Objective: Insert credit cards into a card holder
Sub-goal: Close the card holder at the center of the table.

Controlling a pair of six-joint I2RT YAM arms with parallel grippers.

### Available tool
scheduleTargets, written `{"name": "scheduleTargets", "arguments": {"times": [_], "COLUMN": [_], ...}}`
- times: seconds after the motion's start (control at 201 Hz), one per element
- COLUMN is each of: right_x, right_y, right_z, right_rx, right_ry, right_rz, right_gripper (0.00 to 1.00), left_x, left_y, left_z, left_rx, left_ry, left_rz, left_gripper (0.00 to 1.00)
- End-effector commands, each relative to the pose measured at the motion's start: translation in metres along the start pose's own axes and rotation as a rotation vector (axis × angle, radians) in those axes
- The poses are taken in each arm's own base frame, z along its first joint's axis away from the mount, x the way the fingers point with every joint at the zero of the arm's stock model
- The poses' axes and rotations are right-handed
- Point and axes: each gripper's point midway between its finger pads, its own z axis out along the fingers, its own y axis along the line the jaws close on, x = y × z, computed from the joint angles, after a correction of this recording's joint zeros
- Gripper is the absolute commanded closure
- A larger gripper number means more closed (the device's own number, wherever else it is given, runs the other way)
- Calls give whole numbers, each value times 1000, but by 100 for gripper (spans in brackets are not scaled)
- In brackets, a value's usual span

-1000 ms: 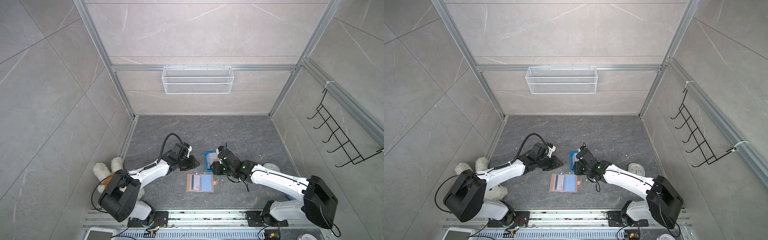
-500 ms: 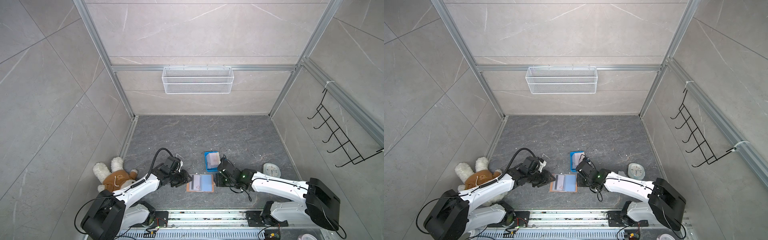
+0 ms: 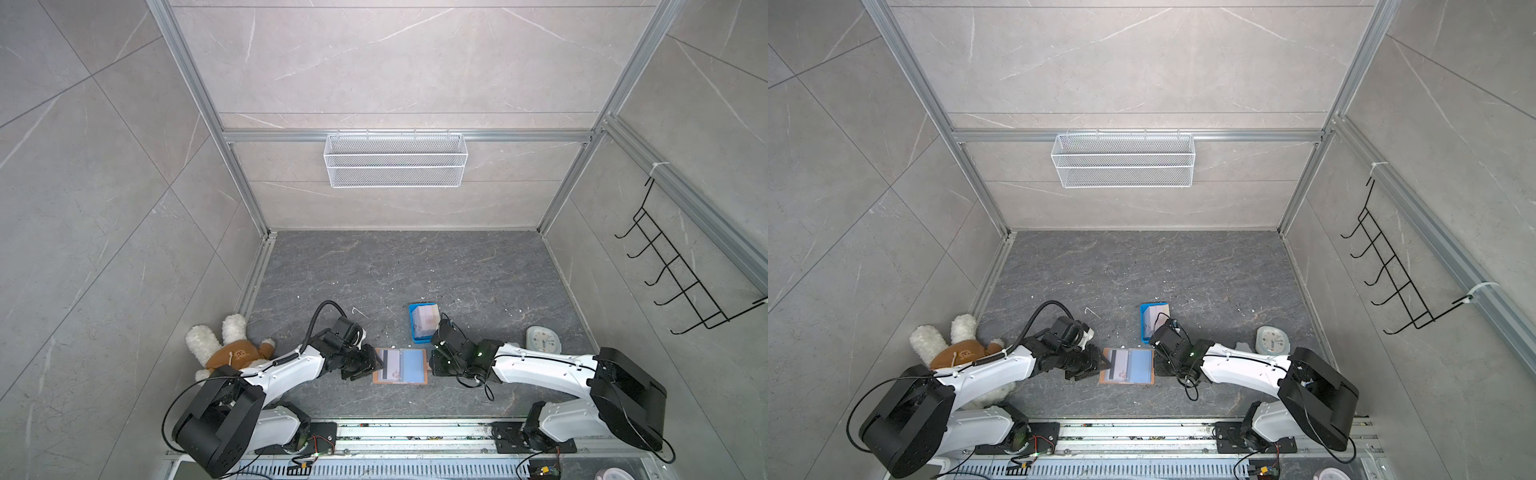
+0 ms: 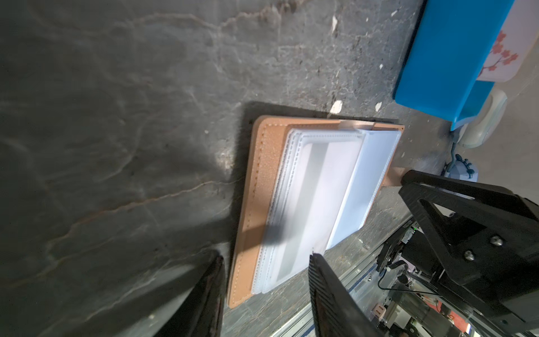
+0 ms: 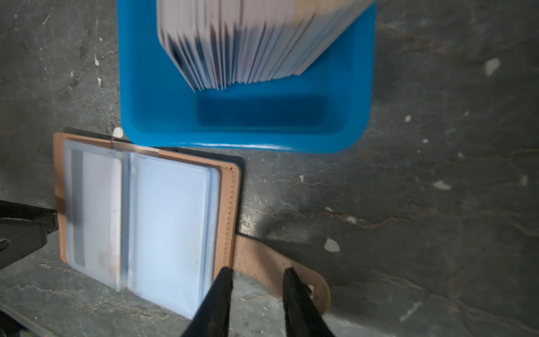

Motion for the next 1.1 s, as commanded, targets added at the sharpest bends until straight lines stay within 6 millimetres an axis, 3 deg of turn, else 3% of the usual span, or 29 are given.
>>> {"name": "scheduleTargets", "arguments": {"times": [0.0,0.523,1.1], "right_x": [8,12,14], "right_y": [-2,-2,11], "right_z": [10,21,21], "right_rx": [-3,35,5], "right_ry": [23,43,40], "right_rz": [-3,-28,-59], "right_gripper": [67,70,72], "left_x": [1,-3,0], "left_y": [-13,-64,-93], "left_z": [4,-27,-21], "left_rx": [85,269,303], "left_ry": [26,-15,5], "left_rz": [9,64,114], "left_gripper": [51,53,53]}}
